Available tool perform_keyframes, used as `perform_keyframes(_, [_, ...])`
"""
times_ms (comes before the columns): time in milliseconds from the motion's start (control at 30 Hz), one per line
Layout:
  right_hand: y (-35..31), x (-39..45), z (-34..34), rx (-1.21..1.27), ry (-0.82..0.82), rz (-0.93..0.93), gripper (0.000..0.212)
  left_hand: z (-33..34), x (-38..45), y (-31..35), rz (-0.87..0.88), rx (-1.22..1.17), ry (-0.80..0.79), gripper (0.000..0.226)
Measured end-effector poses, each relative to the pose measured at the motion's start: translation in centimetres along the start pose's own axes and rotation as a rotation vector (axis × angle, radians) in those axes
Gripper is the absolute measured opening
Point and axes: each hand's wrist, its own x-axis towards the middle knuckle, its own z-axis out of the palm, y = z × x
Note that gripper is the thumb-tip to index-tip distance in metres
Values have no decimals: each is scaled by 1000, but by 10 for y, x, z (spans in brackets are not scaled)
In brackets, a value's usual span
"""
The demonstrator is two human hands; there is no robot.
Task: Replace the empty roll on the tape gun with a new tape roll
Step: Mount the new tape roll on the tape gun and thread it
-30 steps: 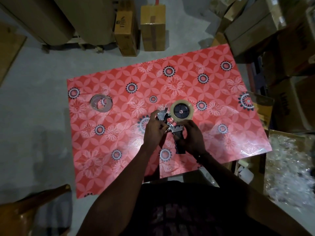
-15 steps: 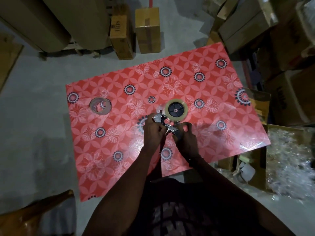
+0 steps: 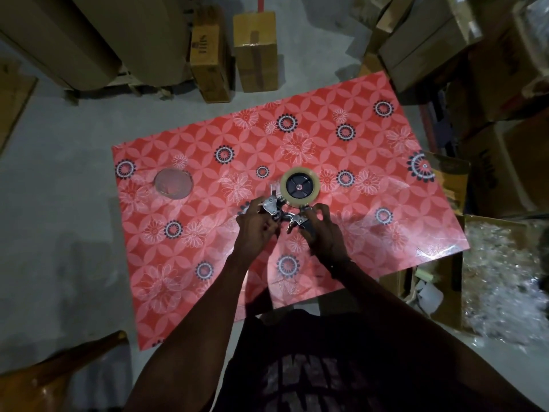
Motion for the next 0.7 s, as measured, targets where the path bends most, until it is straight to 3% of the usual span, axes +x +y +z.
perform_keyframes(333, [6,21,-24,-31,-100,-105,41,-19,-6,-1,113,86,-16,12])
perform_keyframes(533, [17,42,-45,-46,-197,-214,40,-25,-9,2,141,161,-108,9])
perform_keyframes(700, [27,57,-57,-10,-299,-212,50,-22,-15,16,117,54,-59,6])
